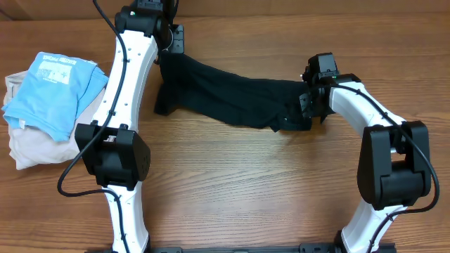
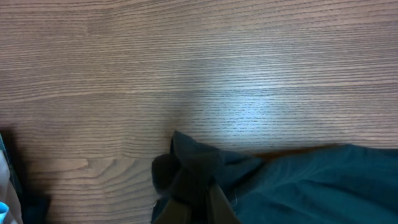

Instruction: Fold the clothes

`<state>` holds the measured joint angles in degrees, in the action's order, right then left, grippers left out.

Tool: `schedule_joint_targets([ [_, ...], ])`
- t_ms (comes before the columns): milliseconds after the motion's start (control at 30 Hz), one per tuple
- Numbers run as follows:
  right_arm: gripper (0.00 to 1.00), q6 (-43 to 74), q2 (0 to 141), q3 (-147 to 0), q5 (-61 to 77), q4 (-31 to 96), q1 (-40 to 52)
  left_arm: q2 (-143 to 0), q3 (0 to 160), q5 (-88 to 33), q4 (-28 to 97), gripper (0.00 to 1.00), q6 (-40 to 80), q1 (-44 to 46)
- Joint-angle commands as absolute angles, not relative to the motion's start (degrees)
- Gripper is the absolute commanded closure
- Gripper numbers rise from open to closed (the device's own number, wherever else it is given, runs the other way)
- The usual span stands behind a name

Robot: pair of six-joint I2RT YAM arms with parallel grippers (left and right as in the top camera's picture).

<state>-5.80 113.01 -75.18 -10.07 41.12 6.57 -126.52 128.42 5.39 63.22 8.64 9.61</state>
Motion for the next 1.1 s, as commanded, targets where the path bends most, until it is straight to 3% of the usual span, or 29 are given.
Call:
schedule_joint_targets([
  [0, 0.57, -4.4, 112.97, -75.44, -11.7, 41.01, 6.61, -126.26, 129.47, 5.89, 63.33, 0.96, 9.23, 9.13],
  [200, 0.62, -4.43, 113.03, -75.44, -7.99, 40.36, 6.61, -126.26, 129.47, 5.91, 63.35, 0.96, 9.23, 9.13],
  [367, 0.82, -4.23, 113.08, -75.42, -7.4, 39.77, 6.61, -126.26, 129.47, 5.91, 63.35, 0.96, 9.23, 9.32],
  [533, 0.96, -4.23, 113.08, -75.42, -7.4, 39.68, 6.61, -126.26, 129.47, 5.91, 63.26, 0.96, 9.23, 9.34],
  [833, 0.96, 0.73, 111.44, -76.71, -7.88, 39.51, 6.61, -125.75, 129.54, 5.98, 61.54, 0.96, 9.08, 9.39],
  [1067, 0.96, 1.37, 102.08, -86.52, -8.54, 45.32, 6.11, -121.32, 131.96, 6.17, 61.39, 0.96, 8.47, 9.1],
])
